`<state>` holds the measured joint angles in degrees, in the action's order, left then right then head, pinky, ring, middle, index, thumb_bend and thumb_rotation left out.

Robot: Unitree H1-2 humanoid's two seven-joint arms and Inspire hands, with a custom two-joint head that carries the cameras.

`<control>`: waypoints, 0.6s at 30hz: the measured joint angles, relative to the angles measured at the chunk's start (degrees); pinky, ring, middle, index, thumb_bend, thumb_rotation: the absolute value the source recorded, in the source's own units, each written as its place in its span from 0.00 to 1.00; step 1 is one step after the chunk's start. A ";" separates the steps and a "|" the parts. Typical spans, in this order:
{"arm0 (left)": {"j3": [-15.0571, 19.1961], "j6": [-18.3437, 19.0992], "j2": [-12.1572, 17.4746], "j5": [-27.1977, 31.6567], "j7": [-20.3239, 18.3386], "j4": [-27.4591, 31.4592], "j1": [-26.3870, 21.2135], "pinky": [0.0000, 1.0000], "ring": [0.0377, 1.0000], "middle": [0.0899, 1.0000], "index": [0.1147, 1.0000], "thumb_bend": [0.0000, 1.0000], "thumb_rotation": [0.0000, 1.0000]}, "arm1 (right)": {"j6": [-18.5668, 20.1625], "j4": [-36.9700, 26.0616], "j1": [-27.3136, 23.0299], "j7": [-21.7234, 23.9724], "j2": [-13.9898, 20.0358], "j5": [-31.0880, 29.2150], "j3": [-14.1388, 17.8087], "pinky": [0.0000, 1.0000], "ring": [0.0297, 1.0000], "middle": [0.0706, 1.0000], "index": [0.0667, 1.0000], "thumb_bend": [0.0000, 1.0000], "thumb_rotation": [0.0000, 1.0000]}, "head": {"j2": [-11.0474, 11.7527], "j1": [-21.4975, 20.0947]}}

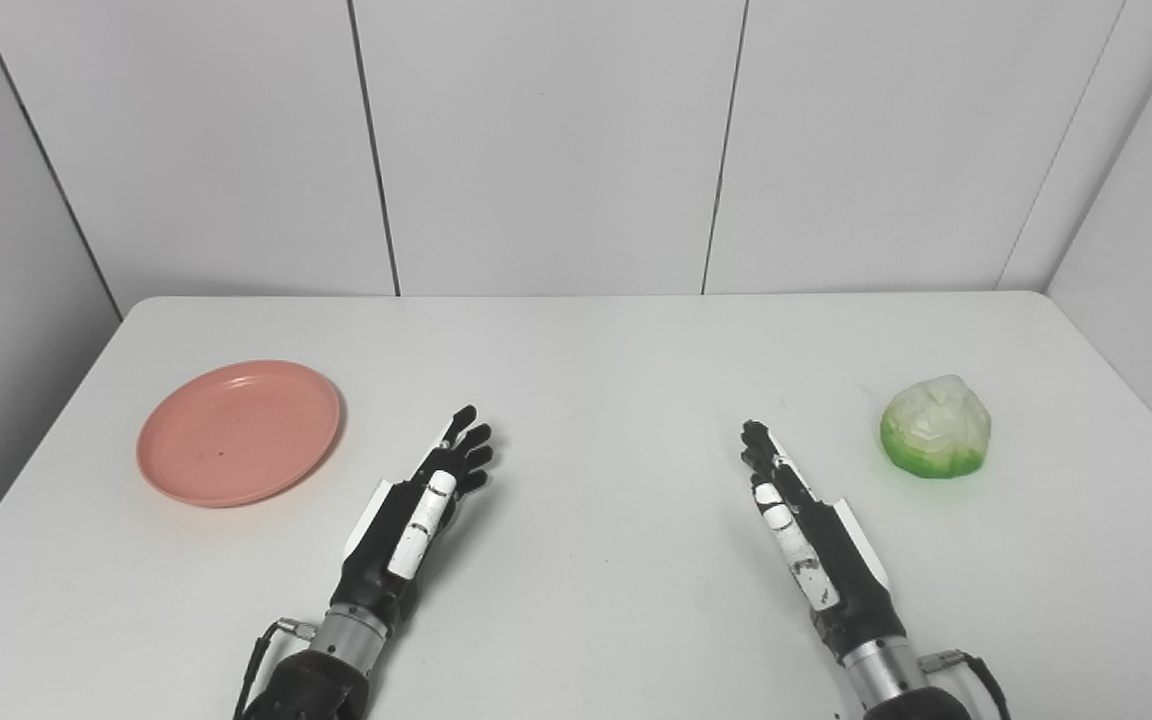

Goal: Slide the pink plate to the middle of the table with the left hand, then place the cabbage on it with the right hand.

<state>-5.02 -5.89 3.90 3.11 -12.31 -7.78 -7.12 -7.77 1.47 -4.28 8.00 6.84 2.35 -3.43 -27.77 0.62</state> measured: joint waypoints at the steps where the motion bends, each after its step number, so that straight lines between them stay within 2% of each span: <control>1: 0.01 0.00 0.00 0.00 0.00 0.01 0.00 0.92 0.94 0.95 0.95 0.54 1.00 | -0.04 0.00 0.01 0.00 0.00 -0.02 0.00 0.99 0.97 0.97 0.96 0.30 1.00 | 0.00 0.00; 18: 0.12 0.06 -0.02 -0.43 0.00 0.24 0.05 0.91 0.93 0.94 0.95 0.55 1.00 | -0.06 -0.18 0.05 0.03 -0.03 0.03 -0.07 0.99 0.97 0.96 0.96 0.29 1.00 | -1.50 0.17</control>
<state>-4.90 -5.82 3.89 2.68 -12.31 -7.54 -7.07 -7.83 1.29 -4.23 8.02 6.81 2.38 -3.49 -29.27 0.79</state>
